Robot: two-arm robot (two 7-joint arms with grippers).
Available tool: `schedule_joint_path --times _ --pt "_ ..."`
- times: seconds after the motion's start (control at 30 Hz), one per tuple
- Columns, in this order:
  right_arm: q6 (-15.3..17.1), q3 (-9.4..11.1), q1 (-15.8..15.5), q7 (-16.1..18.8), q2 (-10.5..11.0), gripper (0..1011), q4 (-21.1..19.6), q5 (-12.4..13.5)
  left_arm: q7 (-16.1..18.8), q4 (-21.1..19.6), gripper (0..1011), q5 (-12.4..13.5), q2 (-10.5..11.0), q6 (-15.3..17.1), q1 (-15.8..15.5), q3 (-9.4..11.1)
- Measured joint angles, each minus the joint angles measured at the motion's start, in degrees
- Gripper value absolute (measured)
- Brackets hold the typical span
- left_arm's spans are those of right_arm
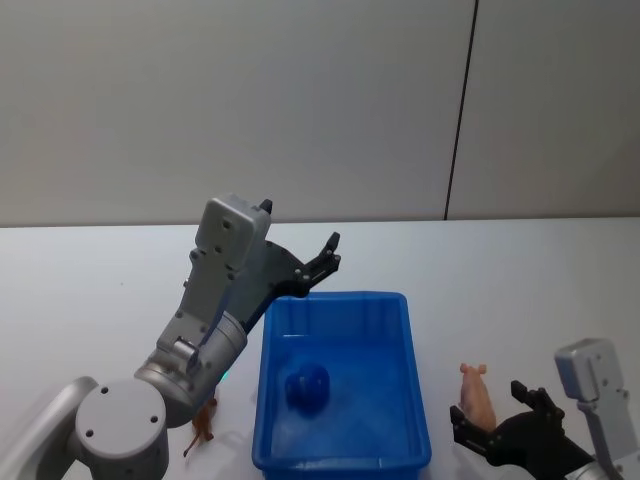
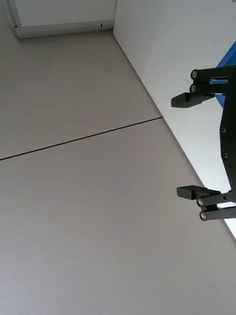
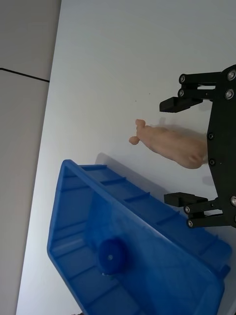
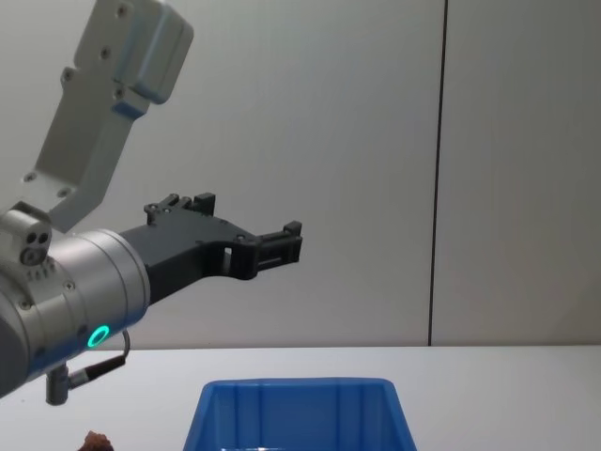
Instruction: Pick up the two dolls from the table and place them into the box.
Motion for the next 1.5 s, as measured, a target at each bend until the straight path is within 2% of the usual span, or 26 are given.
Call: schedule_joint_path --times 0.53,1.03,1.27,1.4,1.47,1.5 --pt "0.12 -0.39 3.8 -0.49 -2.89 1000 5.29 -1.8 0.0 0.0 1003 0.0 0.0 0.0 0.0 0.0" --pt "0.69 -0.81 6.05 -2.17 -5.23 994 10.26 -1.55 0.0 0.0 1003 0.0 0.0 0.0 0.0 0.0" --pt "0.85 -0.9 6.43 -2.46 -5.7 855 11.24 -1.37 0.0 0.0 1003 0.0 0.0 0.0 0.0 0.0" --pt "0.9 -0.94 6.58 -2.59 -5.91 706 11.72 -1.26 0.0 0.0 1003 0.0 0.0 0.0 0.0 0.0" --pt "0.93 -0.95 6.64 -2.63 -5.97 676 11.85 -1.24 0.0 0.0 1003 0.0 0.0 0.0 0.0 0.0" --pt "0.94 -0.96 6.65 -2.64 -6.0 607 11.9 -1.23 0.0 0.0 1003 0.0 0.0 0.0 0.0 0.0"
